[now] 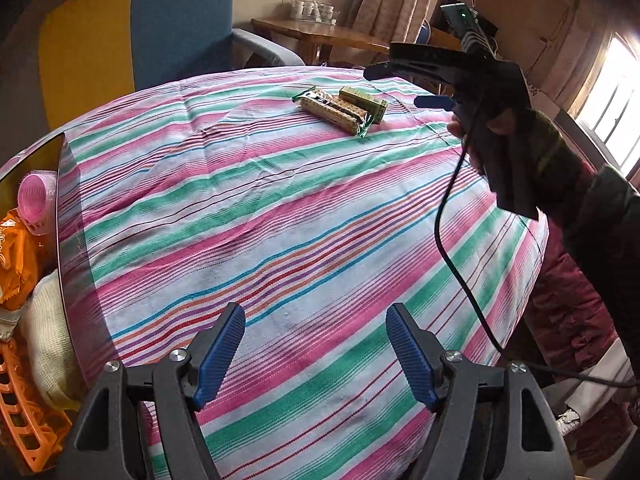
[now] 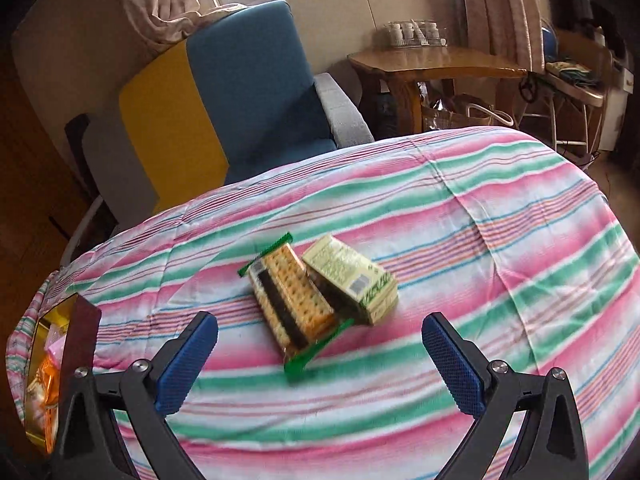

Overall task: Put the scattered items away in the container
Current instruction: 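Move both grippers back toward the cracker packet and cream-green box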

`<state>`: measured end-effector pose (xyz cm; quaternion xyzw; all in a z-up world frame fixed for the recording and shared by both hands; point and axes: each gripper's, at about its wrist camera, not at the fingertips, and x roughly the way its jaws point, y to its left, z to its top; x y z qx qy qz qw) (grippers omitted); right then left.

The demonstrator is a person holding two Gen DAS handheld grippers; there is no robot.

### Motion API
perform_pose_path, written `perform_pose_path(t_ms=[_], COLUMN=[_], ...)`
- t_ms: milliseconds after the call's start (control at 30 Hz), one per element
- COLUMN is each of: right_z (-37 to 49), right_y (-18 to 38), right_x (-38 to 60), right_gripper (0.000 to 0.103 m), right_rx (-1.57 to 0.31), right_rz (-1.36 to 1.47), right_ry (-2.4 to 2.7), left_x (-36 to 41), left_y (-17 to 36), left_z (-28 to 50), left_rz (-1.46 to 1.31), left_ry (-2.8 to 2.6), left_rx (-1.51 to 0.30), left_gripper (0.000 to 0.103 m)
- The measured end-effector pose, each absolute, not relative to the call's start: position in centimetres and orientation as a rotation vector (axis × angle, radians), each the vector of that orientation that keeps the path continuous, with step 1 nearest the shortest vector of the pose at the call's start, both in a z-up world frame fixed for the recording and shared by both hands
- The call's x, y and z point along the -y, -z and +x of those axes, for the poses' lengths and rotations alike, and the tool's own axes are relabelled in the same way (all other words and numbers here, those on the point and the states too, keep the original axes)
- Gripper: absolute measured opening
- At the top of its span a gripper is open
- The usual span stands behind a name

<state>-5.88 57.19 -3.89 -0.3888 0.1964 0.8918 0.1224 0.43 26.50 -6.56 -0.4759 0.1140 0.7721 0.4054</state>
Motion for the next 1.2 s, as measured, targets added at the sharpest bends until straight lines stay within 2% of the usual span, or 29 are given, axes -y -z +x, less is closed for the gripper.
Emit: perform_pose_path(t_ms=[200, 400, 600, 900, 1067, 1133, 1200], right_z=[-12.8, -15.4, -13.8, -6.8, -2.7, -2.1, -2.0], right_y=[5.4, 7.7, 8.3, 8.7, 8.0, 7.5, 6.9], right_x=[-58.8, -56.1, -50.1, -45.9, -45.4, -45.5, -45.6], right_gripper=[0.103, 0.103, 0.103, 0.103, 0.1, 0.092, 0.092], right_rx=[-0.571, -0.544, -0.444, -0.628, -0.38, -0.331, -0.315], right_rz=[-1.265, -1.45, -1.601, -1.791, -1.678, -1.611, -1.554], right_ry=[-2.586, -2.657, -2.874, -3.005, -2.896, -2.864, -2.845], left_x=[-26.5, -26.5, -25.8, -24.3, -23.6, -23.3, -23.0], left_y=[7.6, 7.8, 7.4, 5.8, 5.4, 5.4, 5.4], left_z=[-1.1, -1.0, -0.2, 1.5, 1.7, 1.8, 2.0], left_rz=[-1.268, -1.272, -1.261, -1.214, -1.212, -1.22, -1.223], left_ry=[-1.938, -1.934, -1.933, -1.958, -1.984, -1.988, -1.993], left_rx=[-0.24, -0.238, -0.226, -0.207, -0.188, -0.18, -0.178], left_gripper=[0.075, 0.075, 0.075, 0.075, 0.075, 0.075, 0.075])
